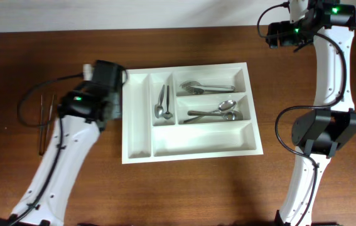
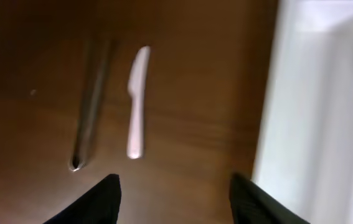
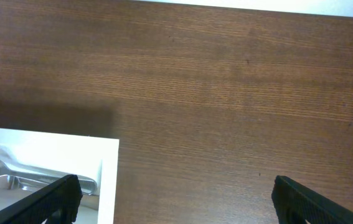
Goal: Pack container
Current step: 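Move the left gripper to the white plastic knife and grasp it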
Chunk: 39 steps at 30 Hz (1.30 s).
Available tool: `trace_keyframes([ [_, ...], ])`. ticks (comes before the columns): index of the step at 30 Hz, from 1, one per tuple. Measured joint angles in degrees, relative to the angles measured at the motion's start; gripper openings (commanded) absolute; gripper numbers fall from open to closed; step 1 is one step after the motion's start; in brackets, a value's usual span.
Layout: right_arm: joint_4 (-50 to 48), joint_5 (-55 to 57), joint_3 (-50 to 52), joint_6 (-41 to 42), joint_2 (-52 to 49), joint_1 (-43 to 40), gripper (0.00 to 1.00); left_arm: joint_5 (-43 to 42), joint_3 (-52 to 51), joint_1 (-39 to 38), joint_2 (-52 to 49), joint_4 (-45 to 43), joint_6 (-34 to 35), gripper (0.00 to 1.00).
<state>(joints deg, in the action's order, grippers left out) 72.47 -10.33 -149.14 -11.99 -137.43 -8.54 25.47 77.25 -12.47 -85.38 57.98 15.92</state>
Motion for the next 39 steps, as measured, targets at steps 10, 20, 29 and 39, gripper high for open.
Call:
trace_keyframes([
  [10,0.0,0.0,0.0,0.0,0.0,0.0,0.99,-4.1,0.0,16.2,-3.4,-4.2,-5.5,0.53],
  [20,0.0,0.0,0.0,0.0,0.0,0.0,0.99,-11.6,0.0,18.8,-17.7,-11.1,-16.1,0.58],
  [29,0.0,0.0,0.0,0.0,0.0,0.0,0.99,-13.1,0.0,20.9,-24.8,-13.0,-17.9,0.58],
  [39,0.0,0.0,0.0,0.0,0.0,0.0,0.99,-17.9,0.0,24.0,-27.5,-14.8,-20.5,0.58],
])
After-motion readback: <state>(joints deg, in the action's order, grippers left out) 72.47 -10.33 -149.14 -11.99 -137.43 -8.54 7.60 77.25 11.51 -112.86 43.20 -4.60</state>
